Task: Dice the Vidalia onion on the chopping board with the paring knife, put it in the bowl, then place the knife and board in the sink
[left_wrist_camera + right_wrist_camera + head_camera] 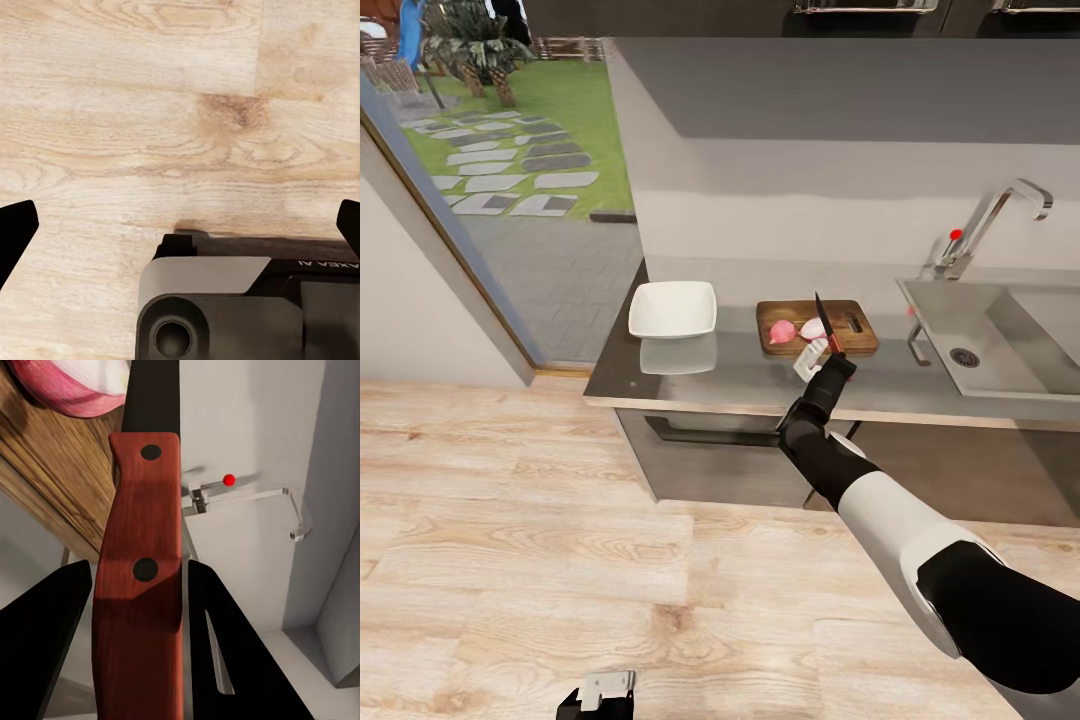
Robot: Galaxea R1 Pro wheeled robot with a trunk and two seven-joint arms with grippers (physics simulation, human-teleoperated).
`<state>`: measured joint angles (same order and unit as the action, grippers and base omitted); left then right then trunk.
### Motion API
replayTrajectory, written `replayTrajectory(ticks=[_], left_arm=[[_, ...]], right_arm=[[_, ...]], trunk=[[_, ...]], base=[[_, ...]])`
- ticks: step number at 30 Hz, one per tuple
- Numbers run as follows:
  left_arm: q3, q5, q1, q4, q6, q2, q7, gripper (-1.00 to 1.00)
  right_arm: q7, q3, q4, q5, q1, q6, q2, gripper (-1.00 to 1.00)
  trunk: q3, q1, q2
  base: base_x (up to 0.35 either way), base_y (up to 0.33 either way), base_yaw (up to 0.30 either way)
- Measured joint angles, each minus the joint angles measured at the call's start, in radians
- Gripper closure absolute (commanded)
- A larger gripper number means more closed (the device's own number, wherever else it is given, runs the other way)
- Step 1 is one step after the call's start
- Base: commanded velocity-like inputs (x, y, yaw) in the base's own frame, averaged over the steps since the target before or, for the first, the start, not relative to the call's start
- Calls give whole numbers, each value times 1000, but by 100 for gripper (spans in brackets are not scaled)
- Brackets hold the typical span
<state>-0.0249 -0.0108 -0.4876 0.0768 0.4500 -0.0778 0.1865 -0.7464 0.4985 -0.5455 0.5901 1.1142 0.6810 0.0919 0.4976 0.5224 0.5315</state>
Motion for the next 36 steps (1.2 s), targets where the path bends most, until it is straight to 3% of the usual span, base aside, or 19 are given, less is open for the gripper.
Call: replayTrajectory(ticks=[36], left_arm=[[0,0,0,0,0,0,0,-100]], right_arm=[[0,0,1,-1,0,0,2,100]], trunk=[[0,0,0]], base=[[0,0,0]])
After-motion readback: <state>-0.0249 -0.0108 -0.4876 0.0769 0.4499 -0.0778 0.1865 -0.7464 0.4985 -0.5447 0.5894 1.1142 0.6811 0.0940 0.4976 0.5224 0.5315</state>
